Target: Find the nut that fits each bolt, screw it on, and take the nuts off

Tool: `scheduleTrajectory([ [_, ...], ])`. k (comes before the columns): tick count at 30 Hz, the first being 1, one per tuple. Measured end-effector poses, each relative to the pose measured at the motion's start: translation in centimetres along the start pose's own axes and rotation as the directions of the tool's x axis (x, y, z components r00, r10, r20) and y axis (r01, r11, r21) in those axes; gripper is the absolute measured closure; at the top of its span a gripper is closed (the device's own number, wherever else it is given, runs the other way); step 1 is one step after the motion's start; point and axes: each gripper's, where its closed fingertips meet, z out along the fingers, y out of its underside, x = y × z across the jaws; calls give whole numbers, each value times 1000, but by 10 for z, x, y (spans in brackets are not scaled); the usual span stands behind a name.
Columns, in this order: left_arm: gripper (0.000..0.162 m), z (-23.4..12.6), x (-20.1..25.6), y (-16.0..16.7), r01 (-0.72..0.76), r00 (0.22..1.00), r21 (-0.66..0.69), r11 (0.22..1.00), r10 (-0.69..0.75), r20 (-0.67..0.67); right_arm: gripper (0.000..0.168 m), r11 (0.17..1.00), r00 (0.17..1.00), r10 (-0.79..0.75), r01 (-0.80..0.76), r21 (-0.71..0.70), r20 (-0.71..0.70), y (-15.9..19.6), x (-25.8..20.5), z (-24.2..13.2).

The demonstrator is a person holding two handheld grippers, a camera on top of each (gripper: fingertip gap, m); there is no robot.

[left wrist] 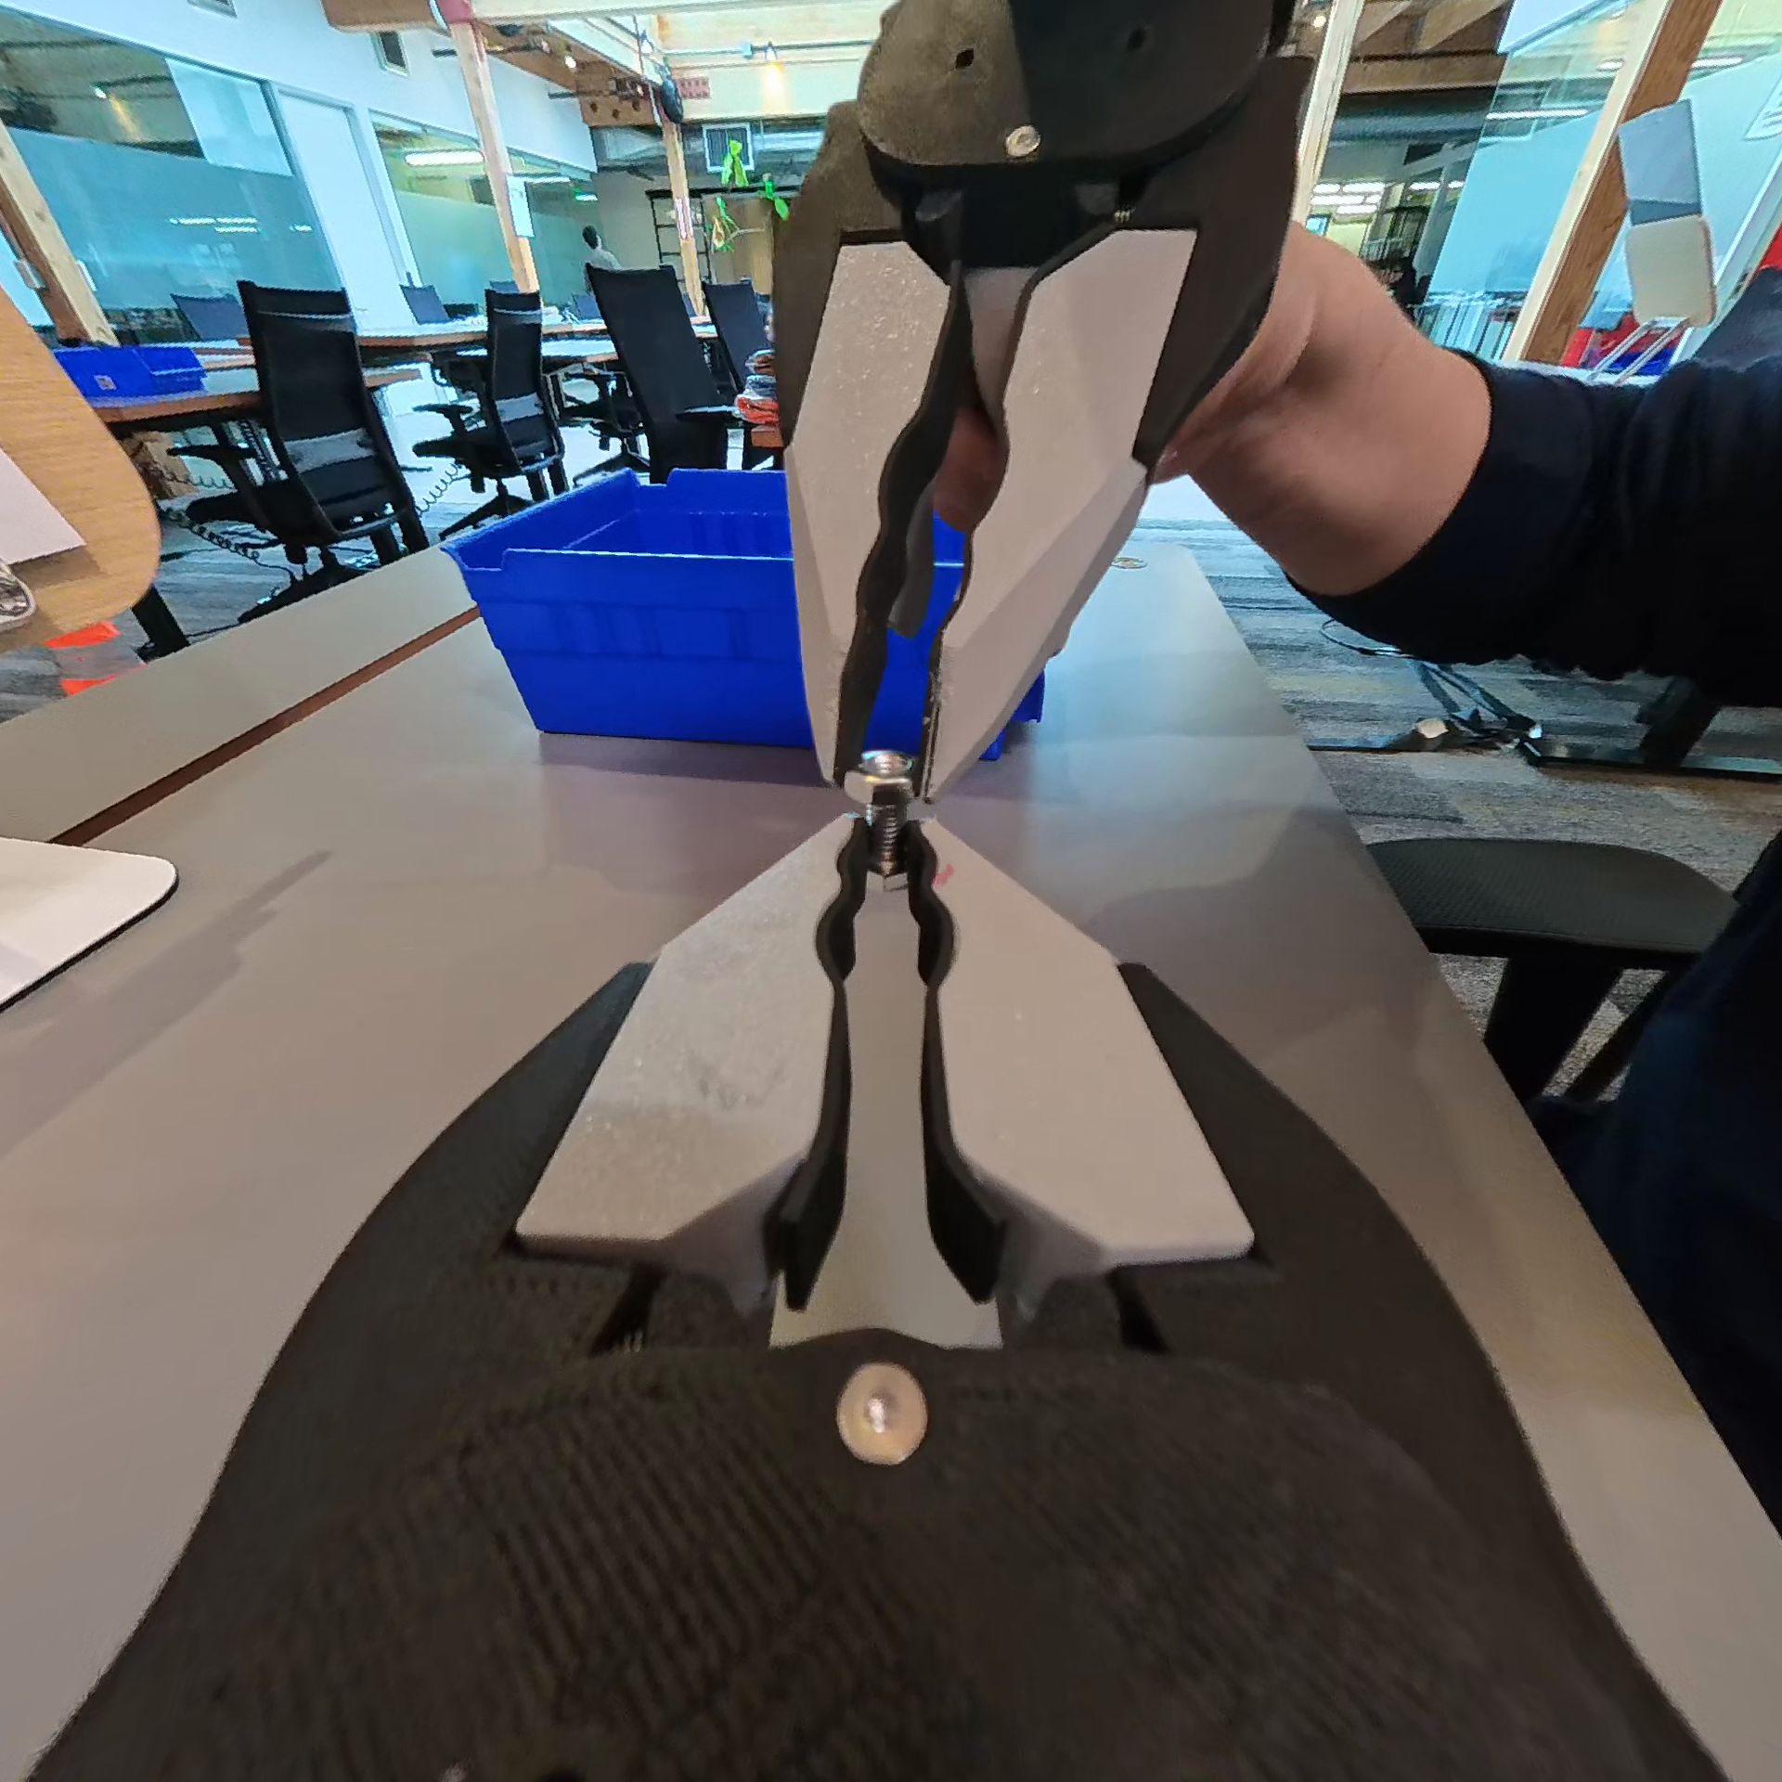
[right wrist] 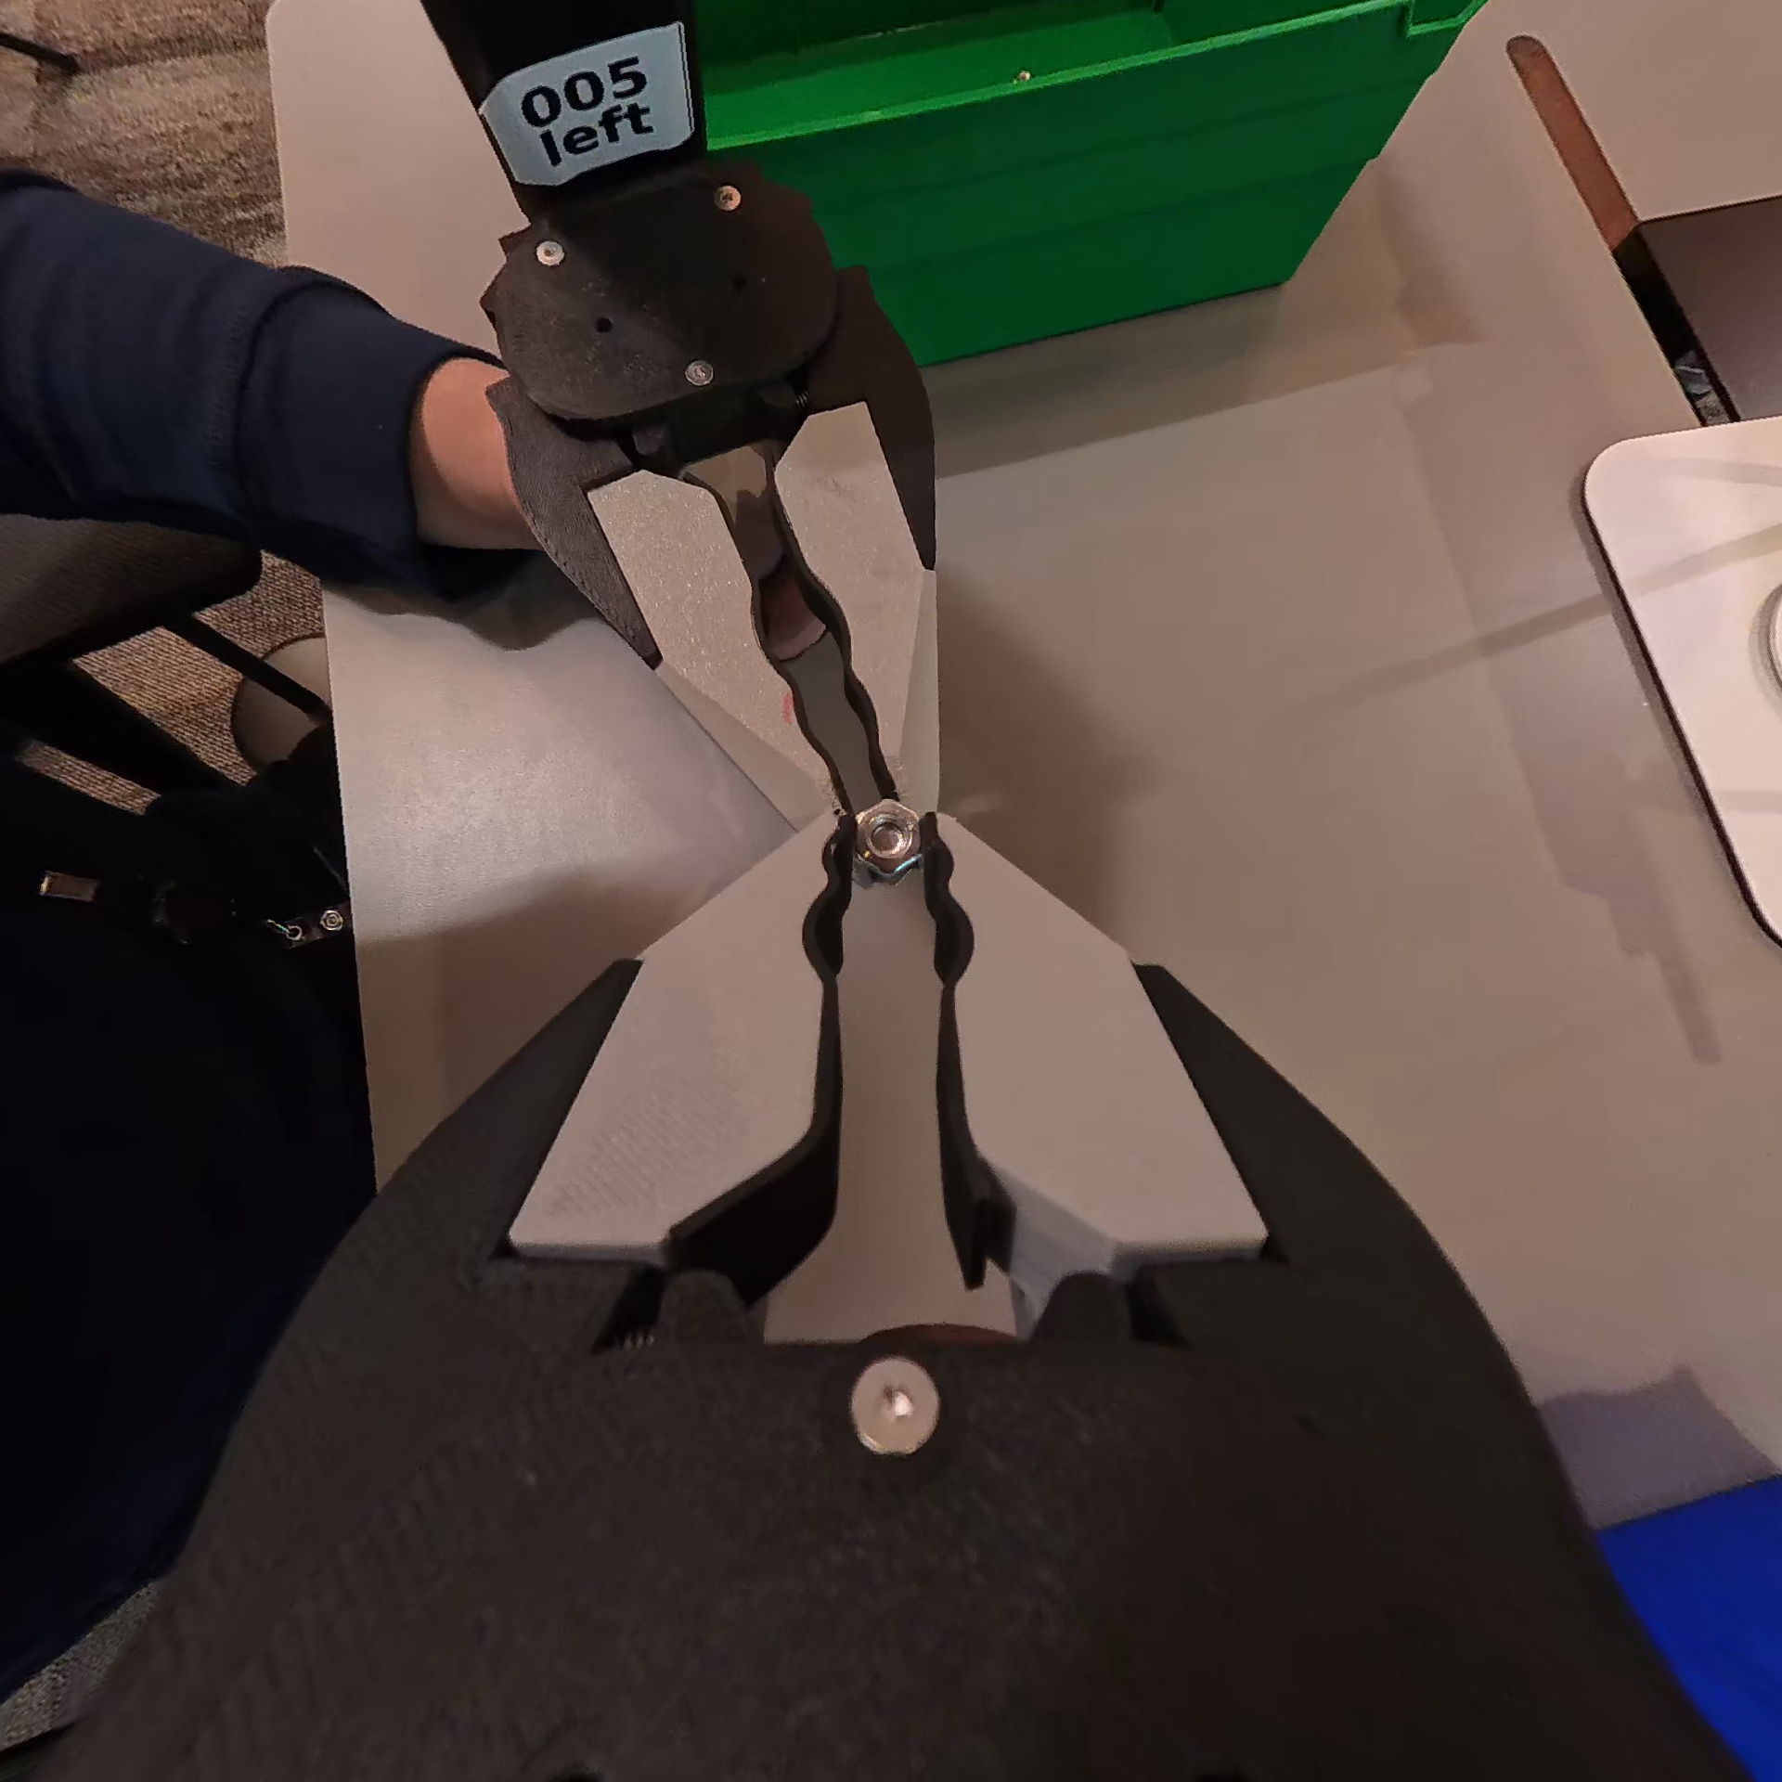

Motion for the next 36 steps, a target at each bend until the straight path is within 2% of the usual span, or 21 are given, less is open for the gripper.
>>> scheduleTrajectory([
  [8,157,-1,-1,-2,8,1000,9,1000,-8,5,157,998,999,31,-31,51,10,-2,1,0],
  [24,157,0,-2,-1,2,1000,3,1000,-2,12,157,999,999,44,-44,-4,-1,0,2,1],
  [27,157,-1,-2,-2,5,1000,10,1000,-5,6,151,999,999,43,-43,6,-3,0,3,0],
  [28,157,-1,-2,-2,4,1000,12,1000,-5,9,145,999,999,45,-45,15,3,-1,3,-1],
  [32,157,-1,-1,-3,4,1000,16,1000,-4,5,141,996,998,39,-42,80,41,-4,0,-8],
  [36,157,-2,2,-6,4,1000,31,999,-4,-12,140,975,995,-23,1,222,95,-8,-11,-18],
])
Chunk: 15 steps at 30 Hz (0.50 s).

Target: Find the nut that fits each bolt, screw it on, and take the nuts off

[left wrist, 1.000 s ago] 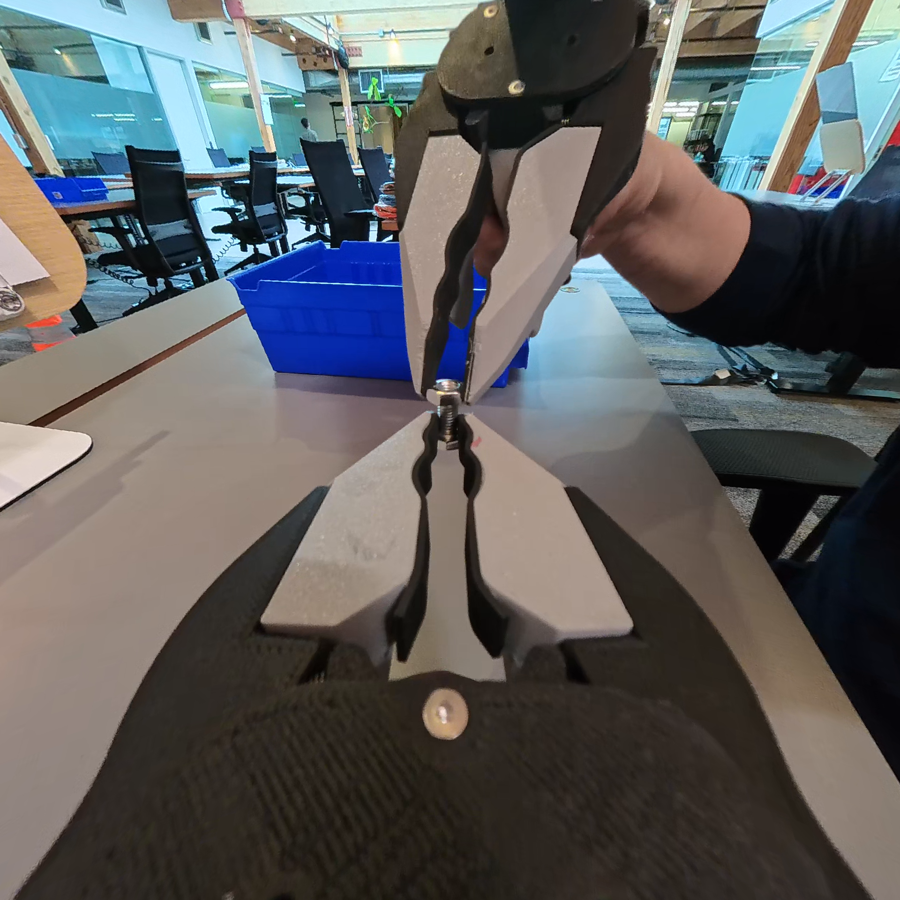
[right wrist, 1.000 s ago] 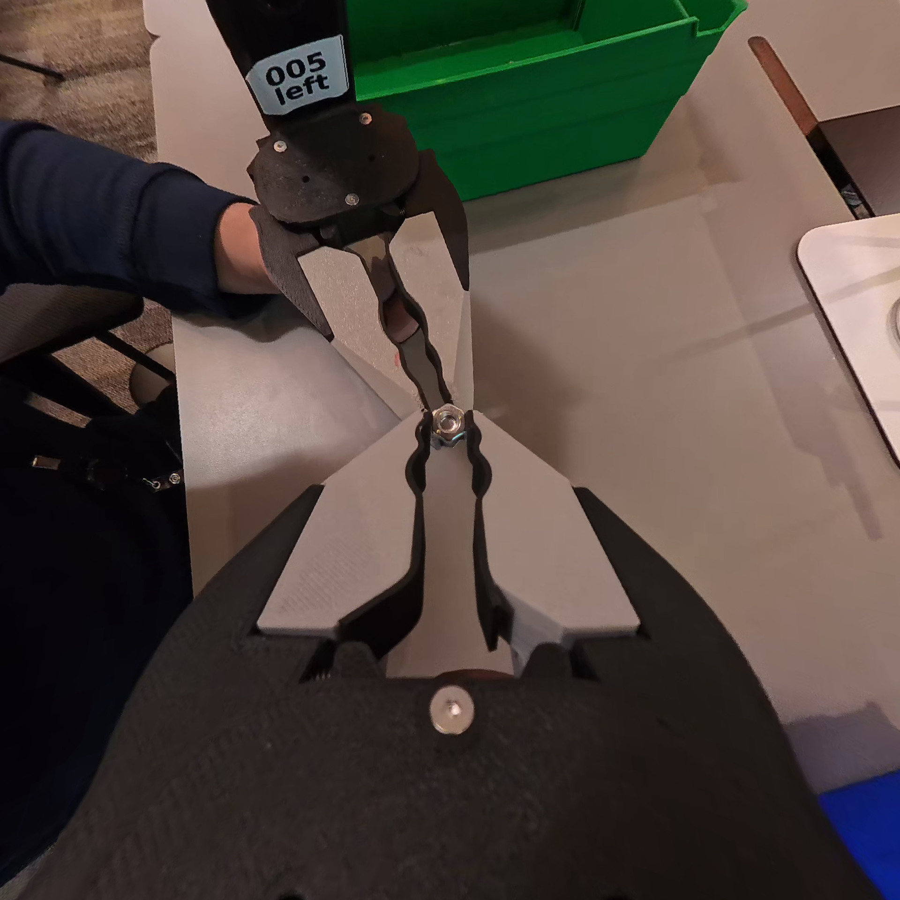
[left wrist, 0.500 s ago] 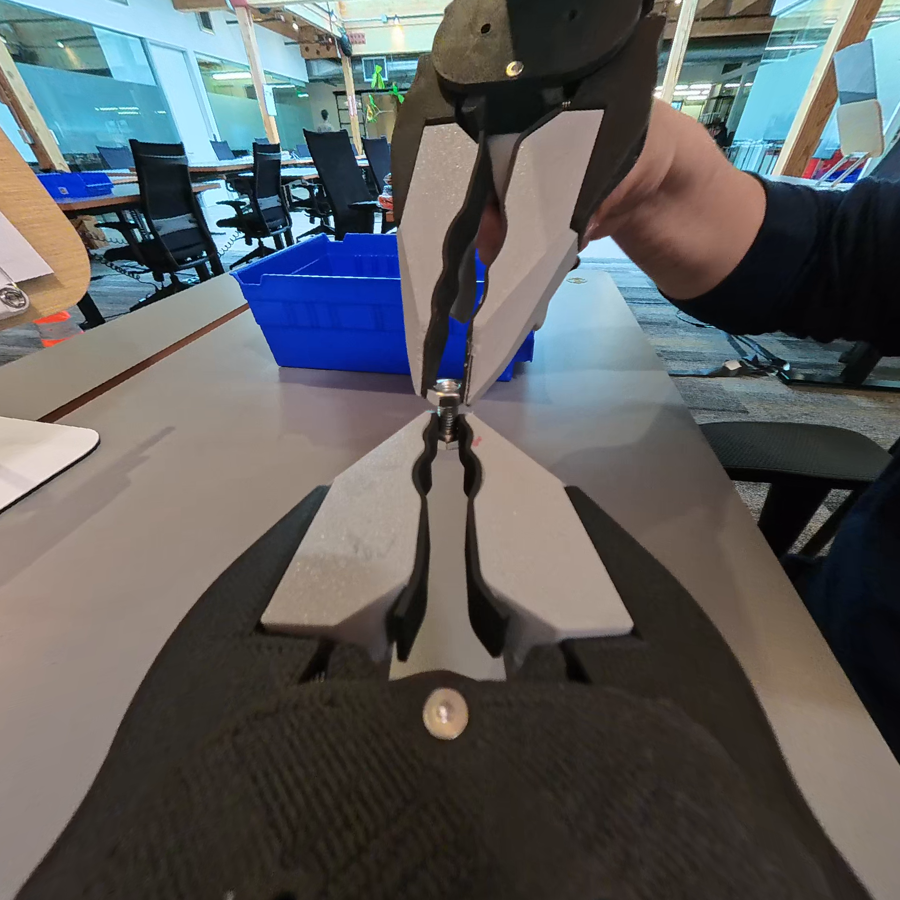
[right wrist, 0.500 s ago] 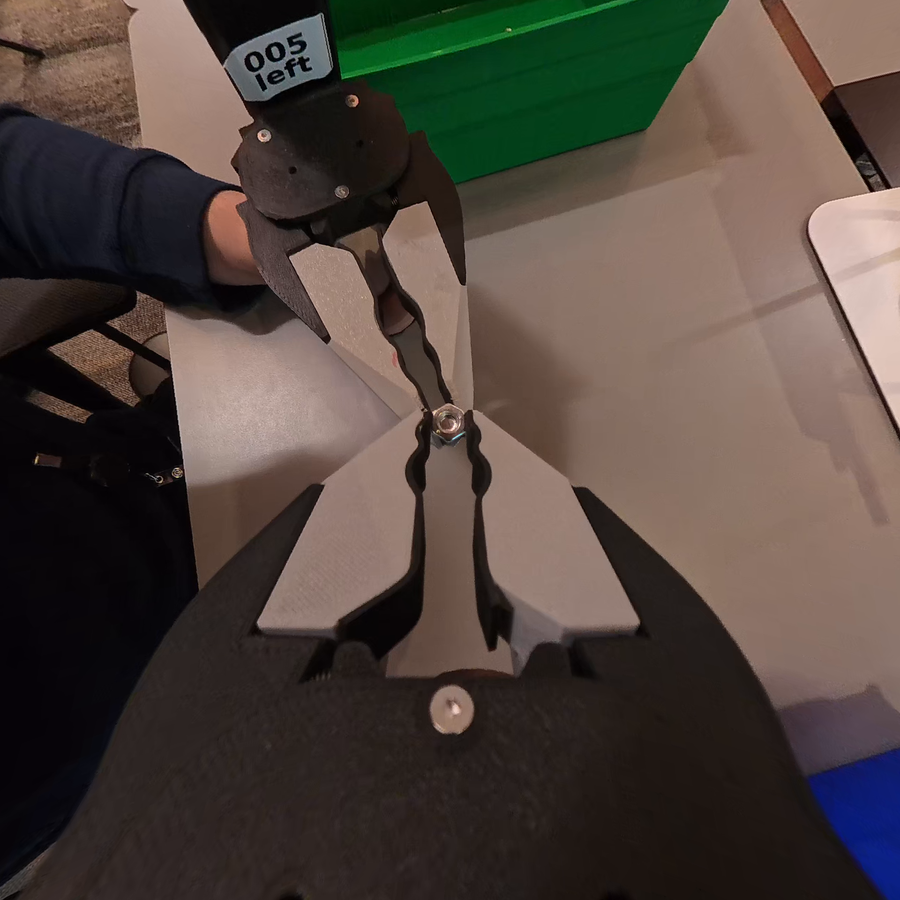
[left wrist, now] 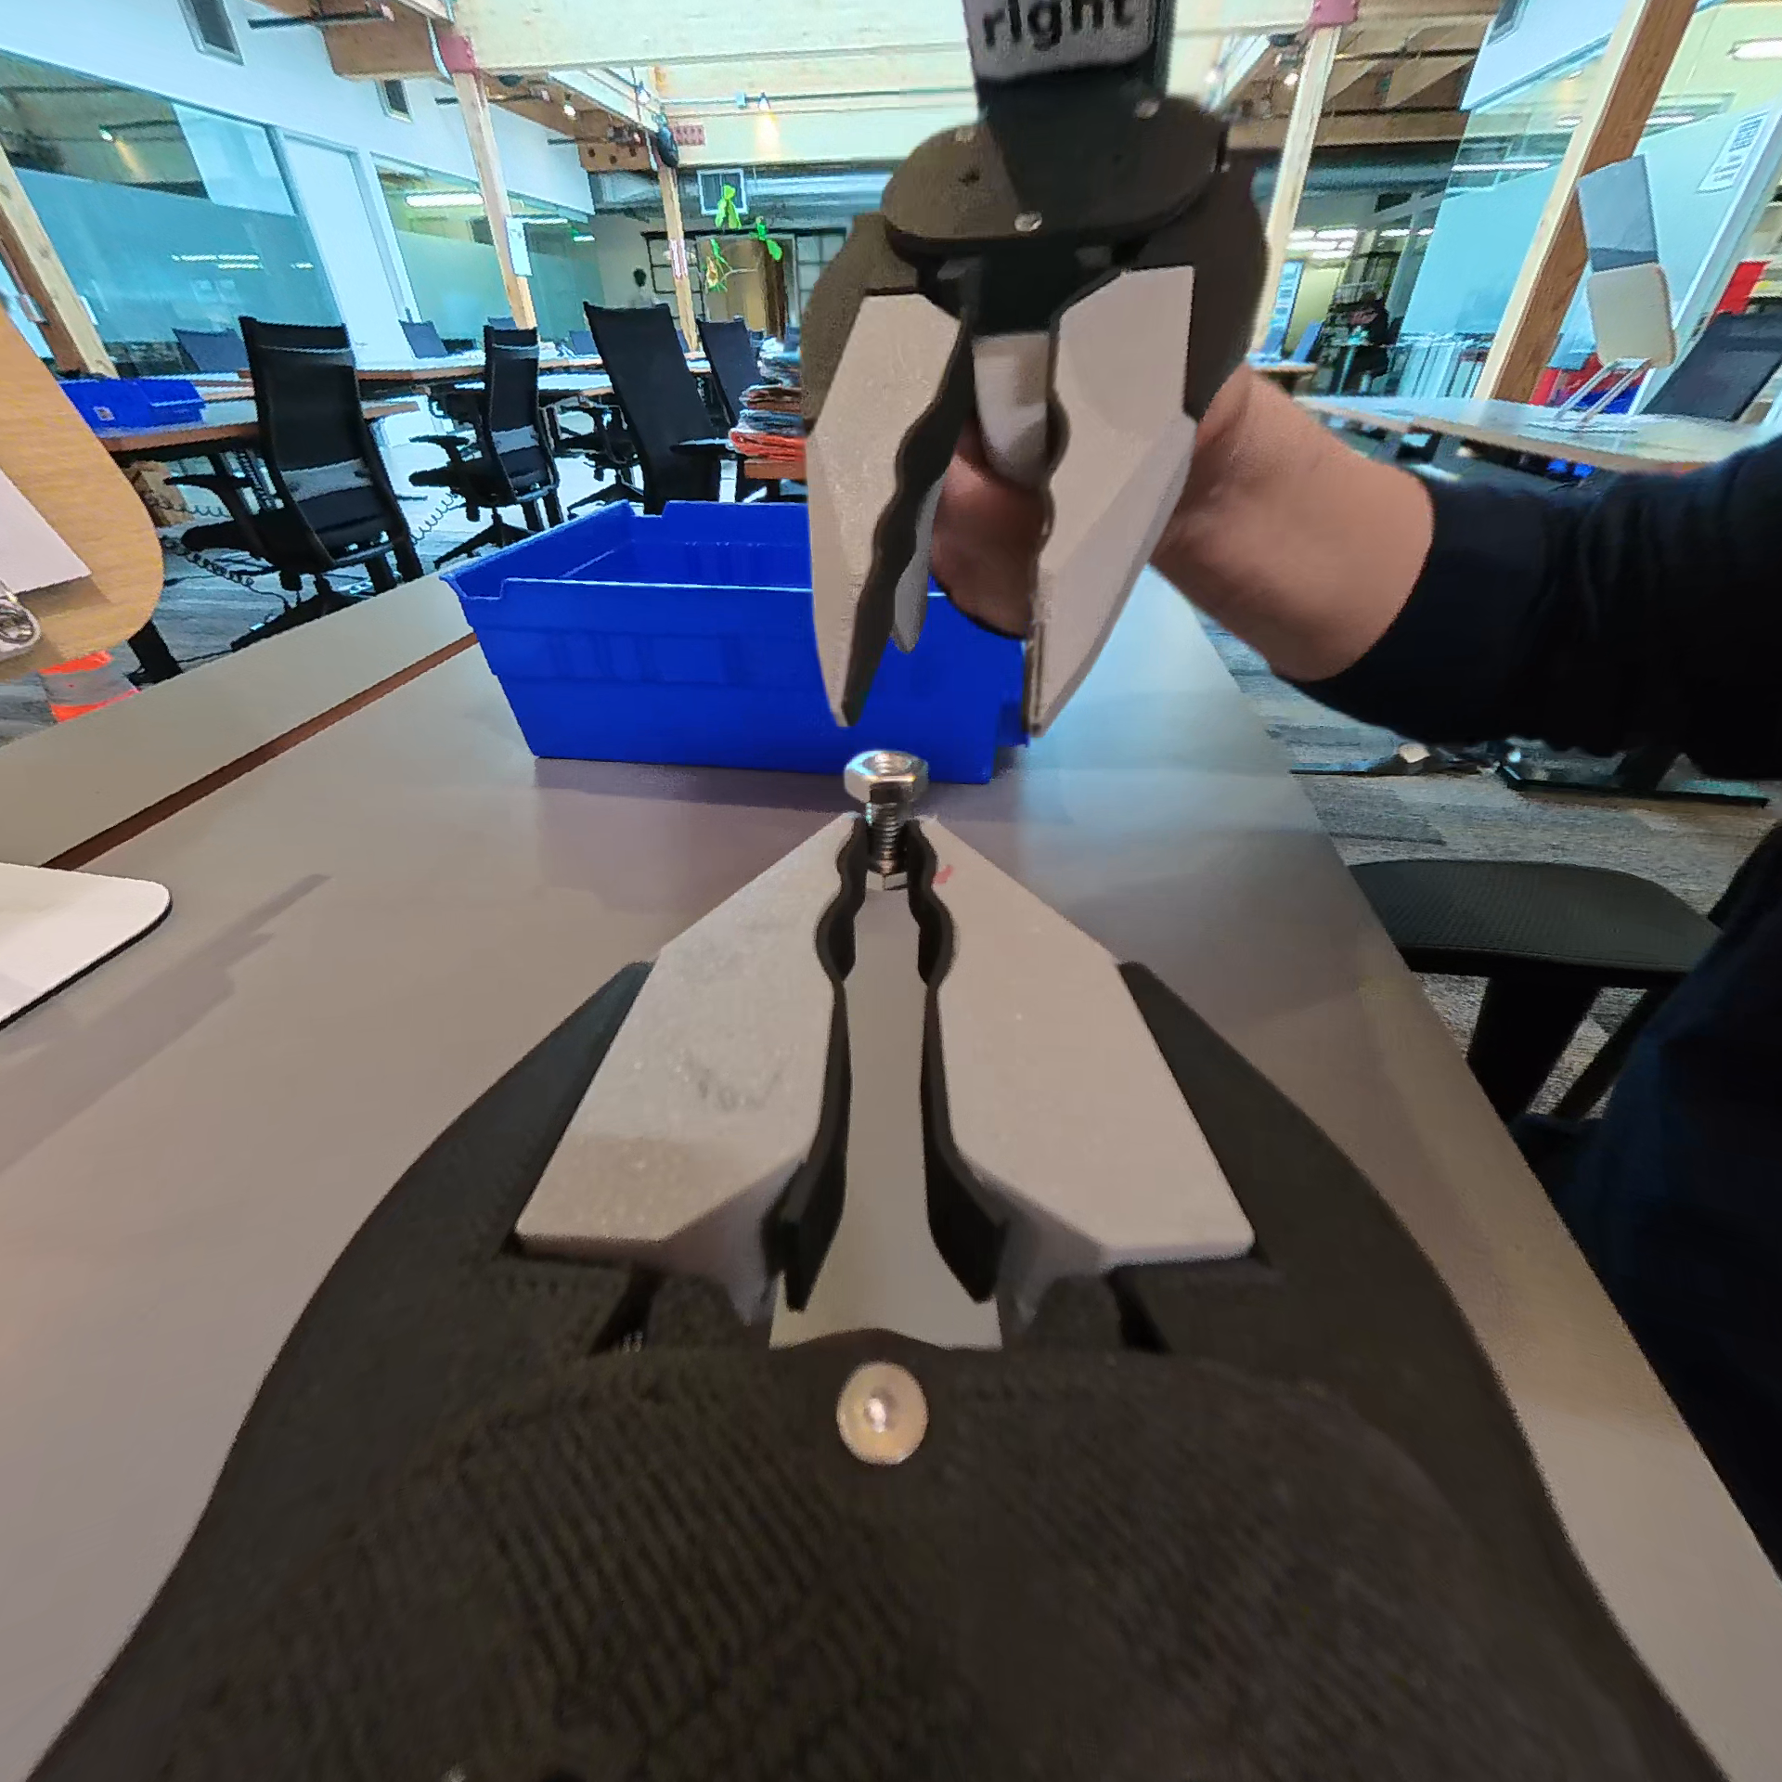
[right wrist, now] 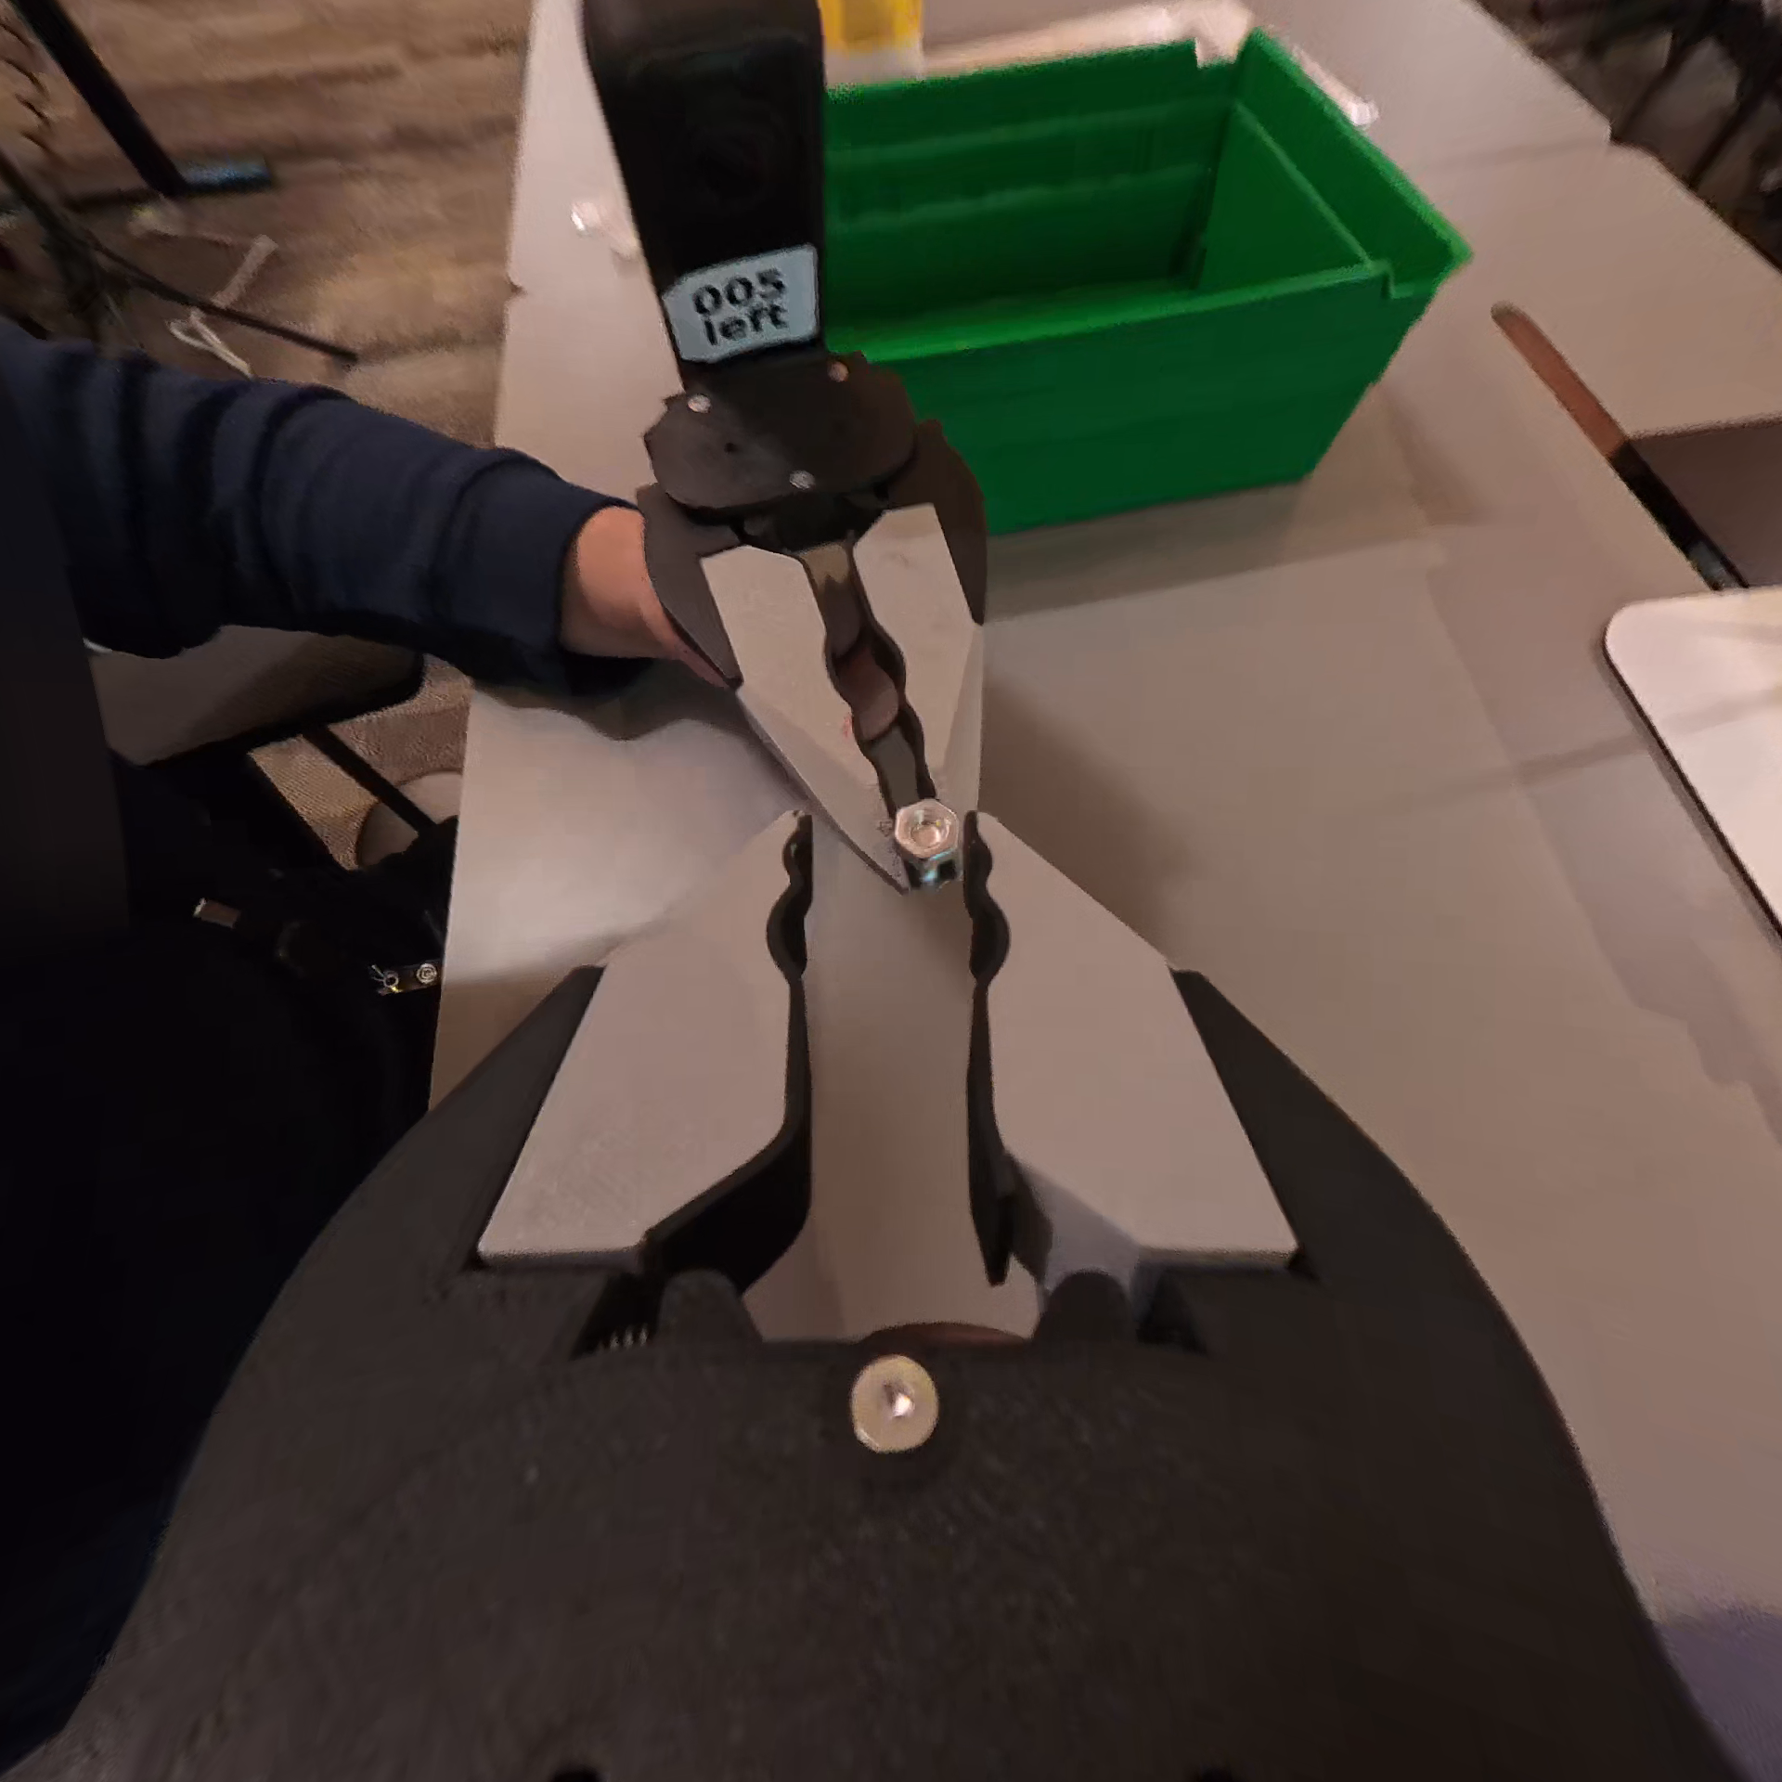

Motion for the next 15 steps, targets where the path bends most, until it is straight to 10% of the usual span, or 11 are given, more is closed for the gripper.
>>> scheduleTrajectory([
  [15,157,0,15,-7,-10,997,39,999,13,-74,142,974,992,-62,35,226,111,-4,-15,11],
])
